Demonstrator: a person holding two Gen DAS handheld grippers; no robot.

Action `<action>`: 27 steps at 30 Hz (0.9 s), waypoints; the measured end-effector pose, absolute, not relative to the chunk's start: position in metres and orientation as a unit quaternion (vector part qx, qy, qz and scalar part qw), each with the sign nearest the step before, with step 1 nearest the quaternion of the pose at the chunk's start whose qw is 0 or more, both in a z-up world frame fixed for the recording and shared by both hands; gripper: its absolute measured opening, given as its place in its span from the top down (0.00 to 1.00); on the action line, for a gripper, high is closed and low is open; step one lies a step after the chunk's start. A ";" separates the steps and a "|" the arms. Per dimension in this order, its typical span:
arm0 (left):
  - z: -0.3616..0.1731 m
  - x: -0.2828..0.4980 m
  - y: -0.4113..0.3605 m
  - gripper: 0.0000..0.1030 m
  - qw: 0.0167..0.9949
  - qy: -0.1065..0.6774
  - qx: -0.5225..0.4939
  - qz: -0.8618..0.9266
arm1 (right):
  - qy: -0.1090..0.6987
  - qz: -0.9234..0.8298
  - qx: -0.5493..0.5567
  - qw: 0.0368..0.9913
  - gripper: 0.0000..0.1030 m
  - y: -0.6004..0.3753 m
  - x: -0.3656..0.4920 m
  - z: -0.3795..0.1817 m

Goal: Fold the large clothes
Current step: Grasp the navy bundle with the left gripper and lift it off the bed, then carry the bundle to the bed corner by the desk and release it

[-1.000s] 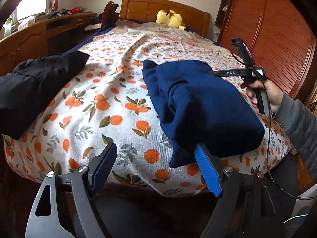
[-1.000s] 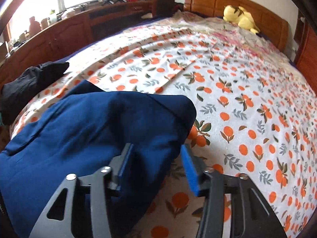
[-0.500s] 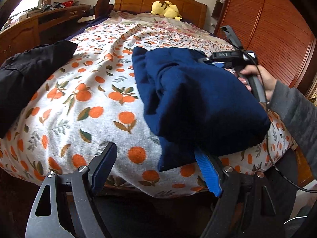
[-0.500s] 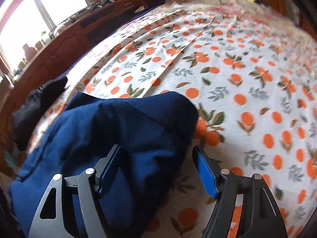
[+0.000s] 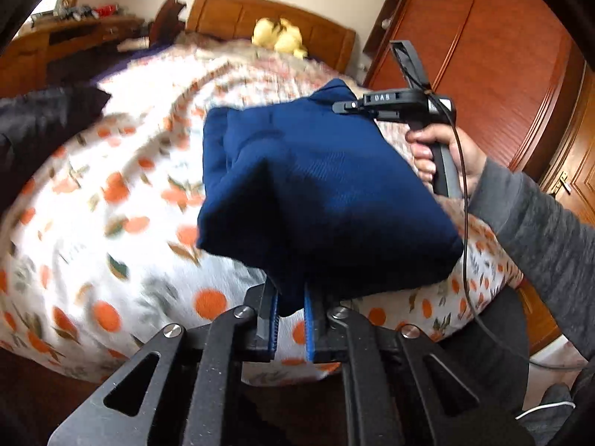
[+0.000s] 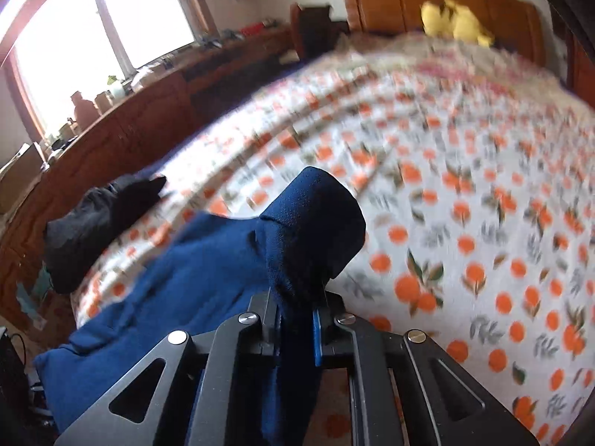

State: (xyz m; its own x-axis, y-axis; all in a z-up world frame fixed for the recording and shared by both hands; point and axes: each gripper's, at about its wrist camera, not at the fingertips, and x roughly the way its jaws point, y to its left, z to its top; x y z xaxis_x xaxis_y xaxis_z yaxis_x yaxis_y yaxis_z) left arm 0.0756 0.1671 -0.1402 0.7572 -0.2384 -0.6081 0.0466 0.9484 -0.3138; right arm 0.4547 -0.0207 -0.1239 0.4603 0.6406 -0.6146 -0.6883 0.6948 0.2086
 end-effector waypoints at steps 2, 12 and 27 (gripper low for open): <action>-0.126 0.072 0.176 0.90 0.936 0.321 -0.133 -0.063 | 0.330 0.391 -0.053 0.858 0.90 -0.007 0.445 -0.109; -0.020 0.054 0.315 0.90 0.968 0.223 -0.102 0.057 | 0.256 0.436 -0.076 0.859 0.90 0.113 0.413 -0.026; -0.027 0.006 0.533 0.90 0.899 0.302 -0.115 0.296 | 0.281 0.491 -0.168 0.807 0.88 0.336 0.355 -0.037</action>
State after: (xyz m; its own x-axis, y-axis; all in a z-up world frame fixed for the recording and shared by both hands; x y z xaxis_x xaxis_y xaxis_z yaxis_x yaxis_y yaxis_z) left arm 0.0063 0.5326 -0.0269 0.6414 0.4630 -0.6118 -0.6025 0.7977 -0.0279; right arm 0.3548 0.3362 -0.0373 0.3603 0.6979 -0.6190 -0.8868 0.4622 0.0050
